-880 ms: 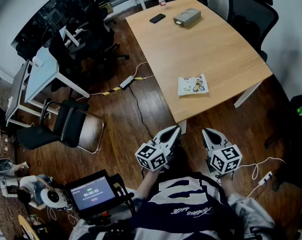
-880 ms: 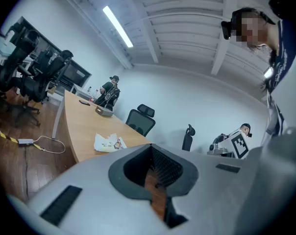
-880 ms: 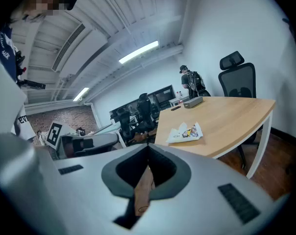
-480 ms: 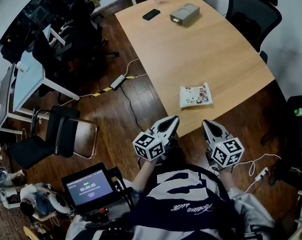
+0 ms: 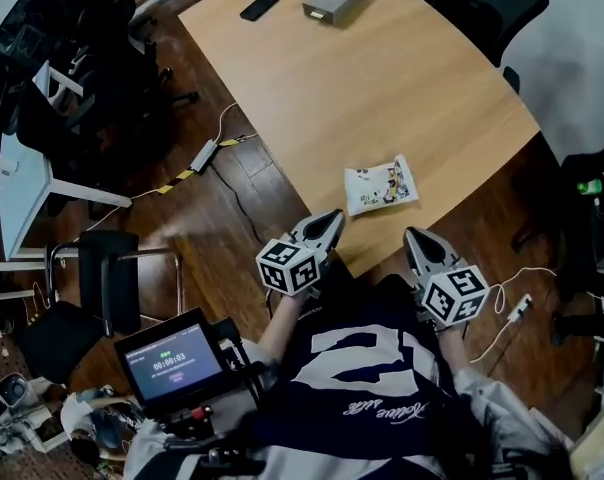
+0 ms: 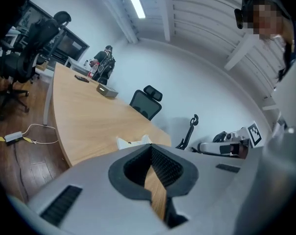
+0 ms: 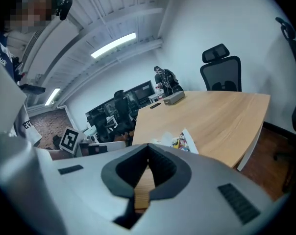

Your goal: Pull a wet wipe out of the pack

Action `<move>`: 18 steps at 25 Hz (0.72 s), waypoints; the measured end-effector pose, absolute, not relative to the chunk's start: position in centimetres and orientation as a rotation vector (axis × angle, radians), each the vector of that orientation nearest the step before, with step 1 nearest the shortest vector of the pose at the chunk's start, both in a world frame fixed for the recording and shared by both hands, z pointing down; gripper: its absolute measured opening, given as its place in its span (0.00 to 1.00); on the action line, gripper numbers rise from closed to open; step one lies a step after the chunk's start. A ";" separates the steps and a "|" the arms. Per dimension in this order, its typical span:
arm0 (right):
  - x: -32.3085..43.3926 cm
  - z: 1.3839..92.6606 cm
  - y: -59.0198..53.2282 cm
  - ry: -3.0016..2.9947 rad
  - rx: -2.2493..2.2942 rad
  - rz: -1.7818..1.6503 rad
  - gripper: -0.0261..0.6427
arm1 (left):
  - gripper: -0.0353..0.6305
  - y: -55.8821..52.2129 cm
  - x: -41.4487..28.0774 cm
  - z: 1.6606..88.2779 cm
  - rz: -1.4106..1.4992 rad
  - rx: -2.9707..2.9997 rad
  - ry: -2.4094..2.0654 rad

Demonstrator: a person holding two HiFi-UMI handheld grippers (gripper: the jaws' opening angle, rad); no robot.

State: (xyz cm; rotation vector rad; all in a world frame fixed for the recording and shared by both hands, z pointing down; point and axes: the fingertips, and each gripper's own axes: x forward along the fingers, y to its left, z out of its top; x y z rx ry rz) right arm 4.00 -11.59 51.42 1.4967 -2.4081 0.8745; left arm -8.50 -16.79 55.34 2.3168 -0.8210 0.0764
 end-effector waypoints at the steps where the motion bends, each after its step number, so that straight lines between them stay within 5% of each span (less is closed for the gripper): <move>1: 4.4 51.6 -11.5 -2.396 1.503 0.887 0.03 | 0.06 -16.7 -8.0 55.9 0.102 2.312 -0.805; 18: 7.9 56.5 -19.2 -2.391 1.142 0.787 0.03 | 0.06 -21.3 -1.5 63.6 0.430 2.185 -0.889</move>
